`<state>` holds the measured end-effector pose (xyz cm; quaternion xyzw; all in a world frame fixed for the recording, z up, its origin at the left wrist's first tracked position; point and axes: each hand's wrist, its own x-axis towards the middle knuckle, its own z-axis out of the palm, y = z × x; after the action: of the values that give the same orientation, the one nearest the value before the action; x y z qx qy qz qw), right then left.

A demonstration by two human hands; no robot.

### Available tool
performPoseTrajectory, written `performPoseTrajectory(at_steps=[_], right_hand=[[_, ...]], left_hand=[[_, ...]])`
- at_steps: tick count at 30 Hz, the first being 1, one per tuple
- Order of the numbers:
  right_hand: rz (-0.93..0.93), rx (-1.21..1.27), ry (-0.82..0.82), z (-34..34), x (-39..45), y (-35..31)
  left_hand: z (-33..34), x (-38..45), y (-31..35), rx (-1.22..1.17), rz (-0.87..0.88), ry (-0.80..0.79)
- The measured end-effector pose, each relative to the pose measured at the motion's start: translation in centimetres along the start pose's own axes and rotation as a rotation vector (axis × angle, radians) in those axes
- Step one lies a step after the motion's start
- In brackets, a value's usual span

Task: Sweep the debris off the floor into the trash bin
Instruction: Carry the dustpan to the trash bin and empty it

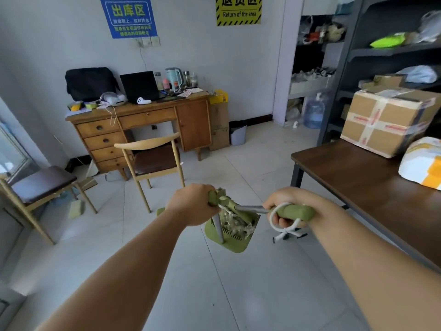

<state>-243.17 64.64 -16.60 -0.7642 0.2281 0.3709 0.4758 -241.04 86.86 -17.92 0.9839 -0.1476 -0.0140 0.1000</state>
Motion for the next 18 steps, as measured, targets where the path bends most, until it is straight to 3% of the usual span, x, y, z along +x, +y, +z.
performPoseTrajectory(at_steps=[6,18], right_hand=[[-0.204,-0.043,0.095,-6.7,6.2,-5.0],[-0.182,-0.064,0.08,-20.0,18.9,-18.9]], left_hand=[[0.8,10.7,0.2,0.002,0.001,0.012],[0.4,34.0,-0.7,-0.001,-0.028,-0.023]])
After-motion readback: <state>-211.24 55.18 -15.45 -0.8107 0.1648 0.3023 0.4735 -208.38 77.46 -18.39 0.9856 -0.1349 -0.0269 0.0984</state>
